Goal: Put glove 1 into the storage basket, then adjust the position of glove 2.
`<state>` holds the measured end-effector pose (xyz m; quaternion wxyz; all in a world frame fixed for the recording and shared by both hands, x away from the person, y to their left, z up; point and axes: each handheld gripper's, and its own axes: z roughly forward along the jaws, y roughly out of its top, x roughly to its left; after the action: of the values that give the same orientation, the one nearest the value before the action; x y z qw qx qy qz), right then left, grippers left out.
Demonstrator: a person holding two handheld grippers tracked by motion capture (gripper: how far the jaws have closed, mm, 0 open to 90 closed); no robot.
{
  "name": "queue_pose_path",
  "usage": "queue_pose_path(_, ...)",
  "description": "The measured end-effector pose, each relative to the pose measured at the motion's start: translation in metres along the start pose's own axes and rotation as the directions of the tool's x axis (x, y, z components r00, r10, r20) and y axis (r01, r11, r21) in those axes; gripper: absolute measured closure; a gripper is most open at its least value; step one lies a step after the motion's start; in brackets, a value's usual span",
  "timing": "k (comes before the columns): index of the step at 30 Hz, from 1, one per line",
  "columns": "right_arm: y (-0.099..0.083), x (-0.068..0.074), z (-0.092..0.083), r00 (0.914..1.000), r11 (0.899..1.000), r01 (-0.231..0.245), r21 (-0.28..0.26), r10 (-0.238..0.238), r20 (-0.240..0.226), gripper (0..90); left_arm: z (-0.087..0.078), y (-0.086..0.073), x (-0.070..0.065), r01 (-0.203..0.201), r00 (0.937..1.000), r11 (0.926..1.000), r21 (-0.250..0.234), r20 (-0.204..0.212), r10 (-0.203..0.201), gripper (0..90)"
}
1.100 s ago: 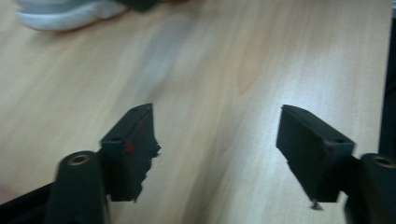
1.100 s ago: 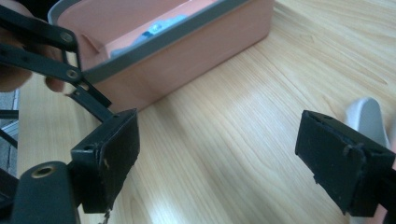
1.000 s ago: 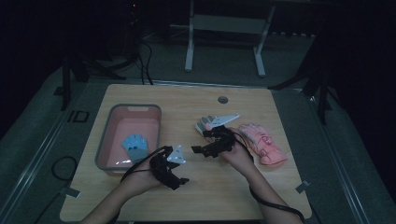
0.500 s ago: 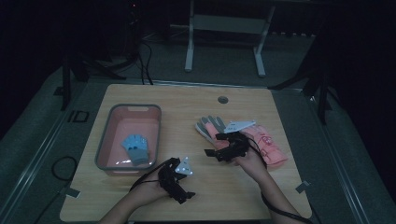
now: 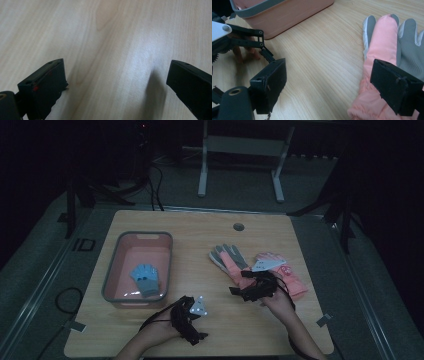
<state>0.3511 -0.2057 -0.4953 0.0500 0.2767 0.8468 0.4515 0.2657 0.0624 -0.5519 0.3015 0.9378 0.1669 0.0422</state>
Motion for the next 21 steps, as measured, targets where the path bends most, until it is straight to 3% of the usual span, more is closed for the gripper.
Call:
queue_pose_path(4, -0.010, 0.000, -0.005, 1.0000, 1.000, 0.003, 0.000, -0.003, -0.007, 13.9, 0.002, -0.004, -0.002, 0.000, 1.0000, 0.9998, -0.018, 0.001, 0.000, 2.9)
queue_pose_path(11, -0.024, -0.004, -0.015, 0.9993, 1.000, -0.016, -0.001, 0.016, 0.033, 13.8, 0.000, -0.005, -0.002, -0.002, 1.0000, 0.9987, -0.051, 0.000, 0.002, 3.2)
queue_pose_path(16, -0.025, -0.008, -0.023, 0.9978, 0.998, -0.058, -0.026, 0.059, 0.029, 12.5, -0.001, -0.005, -0.002, -0.008, 1.0000, 0.9984, -0.056, -0.004, 0.008, 3.3)
queue_pose_path(19, -0.022, -0.011, -0.028, 0.9965, 0.998, -0.053, -0.031, 0.055, 0.062, 12.5, -0.001, -0.006, -0.003, -0.015, 0.9999, 0.9983, -0.056, -0.008, 0.014, 3.2)
queue_pose_path(21, -0.020, -0.014, -0.031, 0.9964, 0.999, -0.040, -0.010, 0.041, 0.075, 17.9, -0.001, -0.006, -0.004, -0.012, 0.9999, 0.9981, -0.060, -0.008, 0.011, 3.3)
